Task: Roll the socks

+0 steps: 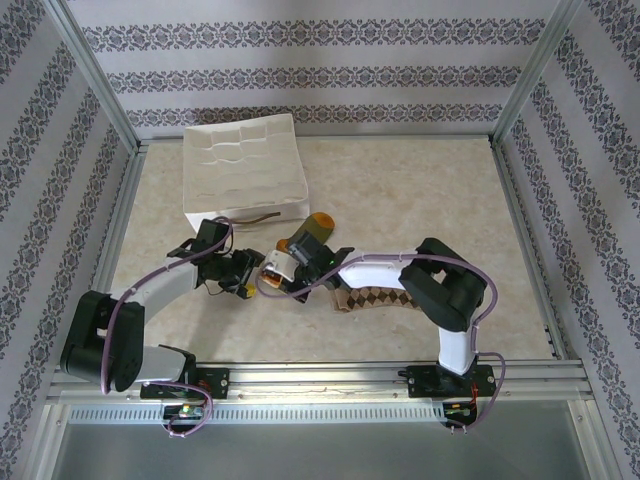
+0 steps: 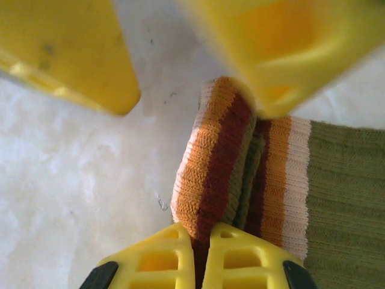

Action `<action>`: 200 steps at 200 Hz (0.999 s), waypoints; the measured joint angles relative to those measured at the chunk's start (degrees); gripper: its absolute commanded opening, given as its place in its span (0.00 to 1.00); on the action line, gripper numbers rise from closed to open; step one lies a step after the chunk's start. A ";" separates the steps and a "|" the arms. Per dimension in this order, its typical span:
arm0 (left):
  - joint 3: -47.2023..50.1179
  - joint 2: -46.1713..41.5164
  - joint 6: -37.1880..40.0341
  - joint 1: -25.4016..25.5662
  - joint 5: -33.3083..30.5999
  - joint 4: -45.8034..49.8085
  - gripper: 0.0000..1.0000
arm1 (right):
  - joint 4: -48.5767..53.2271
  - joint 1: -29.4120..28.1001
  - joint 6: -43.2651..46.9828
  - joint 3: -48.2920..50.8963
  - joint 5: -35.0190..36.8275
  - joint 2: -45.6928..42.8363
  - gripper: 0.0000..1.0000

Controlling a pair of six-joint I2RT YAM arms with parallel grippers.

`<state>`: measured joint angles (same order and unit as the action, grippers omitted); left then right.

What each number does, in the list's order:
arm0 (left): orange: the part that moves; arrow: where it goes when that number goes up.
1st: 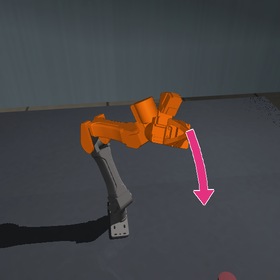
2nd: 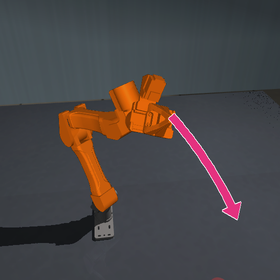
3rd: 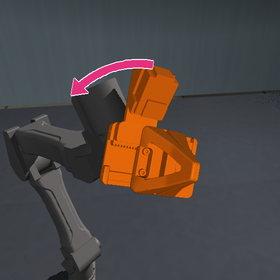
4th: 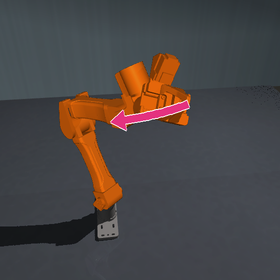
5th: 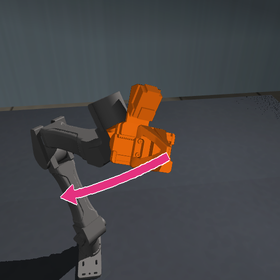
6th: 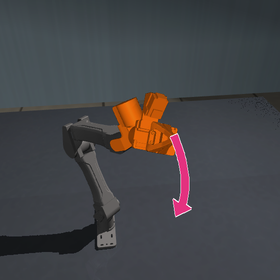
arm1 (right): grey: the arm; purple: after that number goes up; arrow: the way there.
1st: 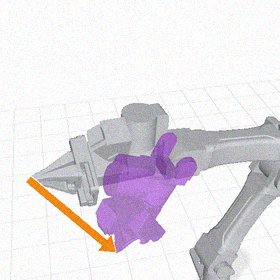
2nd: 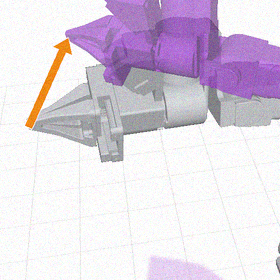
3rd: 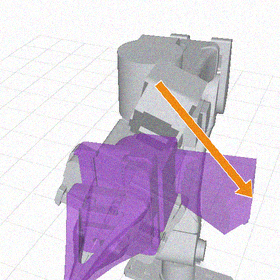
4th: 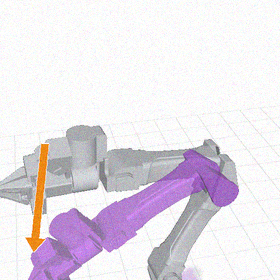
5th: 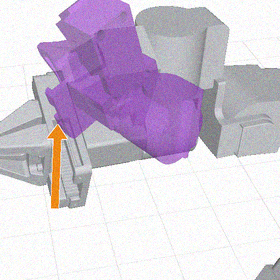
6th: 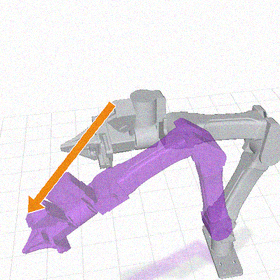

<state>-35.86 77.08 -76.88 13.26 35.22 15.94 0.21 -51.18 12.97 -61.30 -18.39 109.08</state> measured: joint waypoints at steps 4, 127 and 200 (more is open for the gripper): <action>0.48 0.00 -0.20 0.00 0.33 -0.57 0.58 | 0.07 0.66 -1.03 -0.24 -1.44 0.33 0.00; 2.29 9.70 -1.16 1.60 3.61 -14.69 0.45 | 0.11 12.83 -20.20 -5.14 -32.33 9.99 0.00; -0.90 13.40 1.64 2.67 3.41 -13.07 0.00 | 1.64 12.98 -21.22 -4.57 -32.57 9.16 0.28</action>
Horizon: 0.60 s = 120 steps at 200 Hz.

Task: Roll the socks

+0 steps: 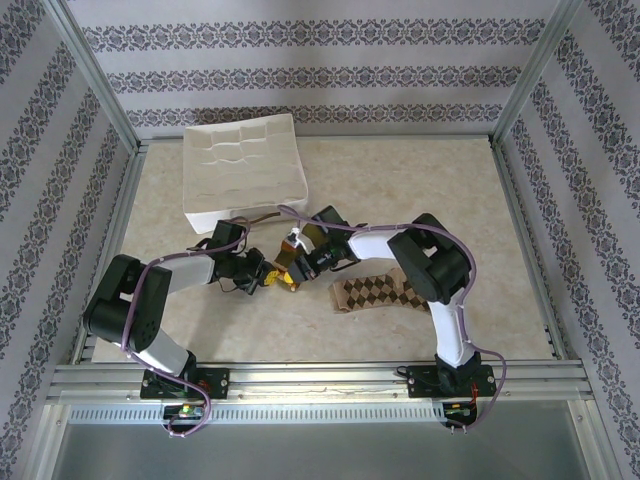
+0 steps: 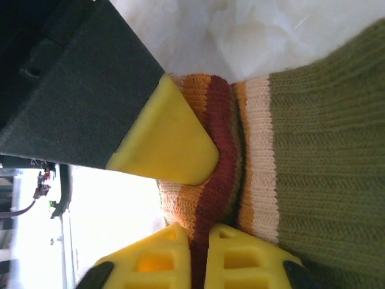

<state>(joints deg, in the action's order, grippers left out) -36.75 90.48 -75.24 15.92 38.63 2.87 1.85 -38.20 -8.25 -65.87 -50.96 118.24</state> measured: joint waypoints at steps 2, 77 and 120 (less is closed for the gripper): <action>0.00 -0.02 0.02 0.07 0.00 0.15 0.00 | 0.04 -0.15 -0.02 0.28 0.55 -0.37 0.29; 0.68 -5.46 -0.22 0.55 -2.29 11.67 0.00 | -4.79 -19.15 22.12 16.65 38.62 -26.84 0.51; 0.17 -5.49 -0.20 0.55 -2.21 13.73 0.00 | -8.28 -28.24 33.35 15.15 57.51 -18.73 0.51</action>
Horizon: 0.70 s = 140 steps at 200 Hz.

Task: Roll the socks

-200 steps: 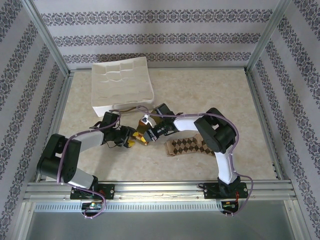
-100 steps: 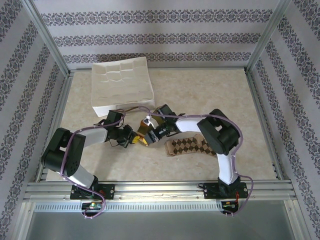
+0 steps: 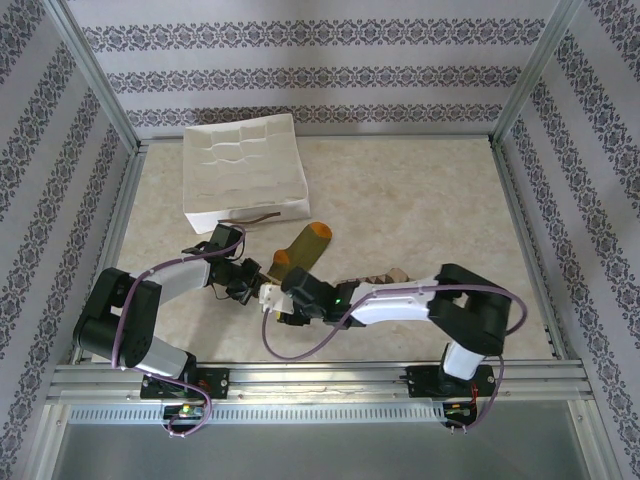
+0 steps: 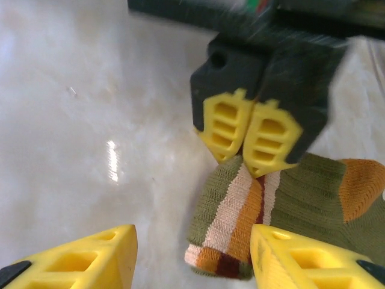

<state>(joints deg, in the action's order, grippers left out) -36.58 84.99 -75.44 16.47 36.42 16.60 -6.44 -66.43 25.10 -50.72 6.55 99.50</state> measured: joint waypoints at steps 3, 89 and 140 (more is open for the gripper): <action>-0.04 0.00 0.00 0.00 -0.02 0.11 0.00 | -0.13 -0.28 0.83 -0.42 1.27 0.96 0.51; -0.66 0.09 0.04 -0.02 -0.96 0.61 0.10 | -1.36 -0.61 6.71 -6.60 11.85 10.14 0.00; -0.87 -3.63 -0.20 -1.14 -5.05 3.69 0.66 | 0.15 4.74 0.68 -8.02 -1.57 9.18 0.00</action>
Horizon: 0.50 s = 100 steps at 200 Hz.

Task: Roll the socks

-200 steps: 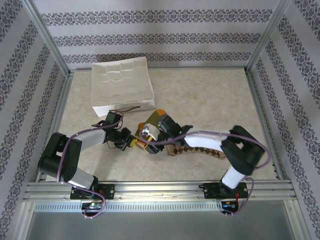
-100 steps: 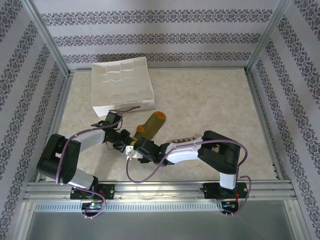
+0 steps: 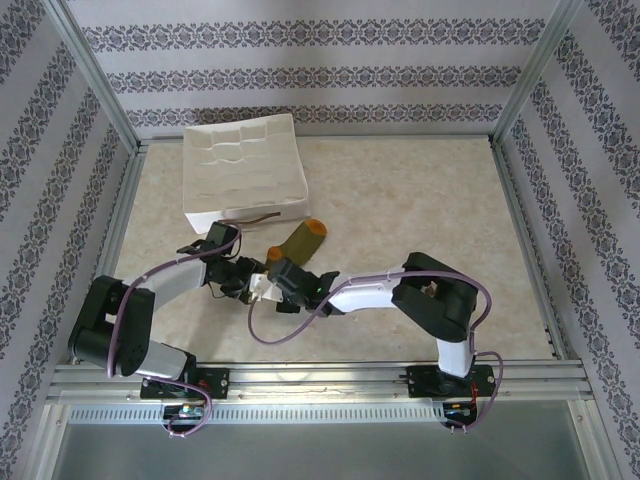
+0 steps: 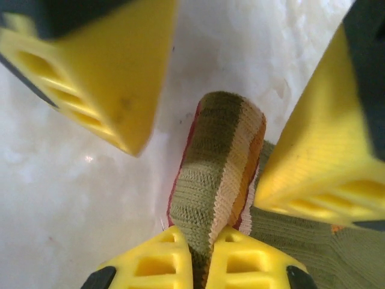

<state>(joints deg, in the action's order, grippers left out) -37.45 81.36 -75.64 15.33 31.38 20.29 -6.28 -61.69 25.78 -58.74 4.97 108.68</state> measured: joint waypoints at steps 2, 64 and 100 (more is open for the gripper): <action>0.02 -0.20 -0.13 -0.13 -0.26 0.09 0.66 | 0.07 0.31 -0.42 -0.02 -0.79 -0.07 0.00; 1.31 -7.67 -1.42 -2.29 0.85 -1.64 0.68 | 4.50 9.75 -10.93 -2.12 -20.48 0.66 0.00; 4.52 -7.26 -2.69 -2.32 3.08 -5.73 0.63 | 5.25 14.67 -18.58 -4.44 -32.48 3.50 0.00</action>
<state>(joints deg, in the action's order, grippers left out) -32.93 74.11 -78.32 13.02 34.46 14.57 -1.04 -47.03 7.20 -63.18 -27.51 112.18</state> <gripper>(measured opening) 0.635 0.046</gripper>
